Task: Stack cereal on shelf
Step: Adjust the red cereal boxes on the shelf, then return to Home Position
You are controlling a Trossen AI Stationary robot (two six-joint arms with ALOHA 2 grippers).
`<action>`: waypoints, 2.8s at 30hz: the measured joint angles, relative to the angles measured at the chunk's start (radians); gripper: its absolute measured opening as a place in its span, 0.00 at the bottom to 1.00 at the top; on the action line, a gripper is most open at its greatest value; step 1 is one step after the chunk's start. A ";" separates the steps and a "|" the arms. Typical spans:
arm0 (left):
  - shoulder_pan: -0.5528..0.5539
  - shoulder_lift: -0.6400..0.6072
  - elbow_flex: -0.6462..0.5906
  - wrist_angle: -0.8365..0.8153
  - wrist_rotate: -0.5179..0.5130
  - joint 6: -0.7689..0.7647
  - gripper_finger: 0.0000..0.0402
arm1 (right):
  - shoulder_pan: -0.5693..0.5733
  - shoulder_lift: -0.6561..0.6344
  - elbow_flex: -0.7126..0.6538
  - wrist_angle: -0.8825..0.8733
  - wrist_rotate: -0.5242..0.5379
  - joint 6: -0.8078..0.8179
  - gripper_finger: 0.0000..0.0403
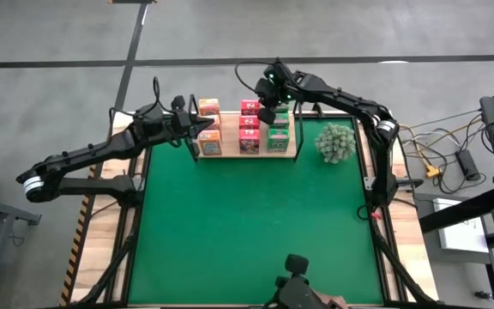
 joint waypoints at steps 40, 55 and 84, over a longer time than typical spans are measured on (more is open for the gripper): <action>0.000 0.005 0.000 0.006 0.000 0.011 0.00 | 0.008 0.012 -0.003 0.009 -0.004 0.014 0.02; -0.063 -0.028 -0.043 -0.020 0.000 -0.094 0.00 | 0.105 -0.103 -0.055 -0.023 -0.001 0.023 0.02; -0.435 -0.666 -0.412 -0.069 0.001 -0.347 0.00 | 0.678 -1.100 -1.266 0.753 0.008 0.304 0.02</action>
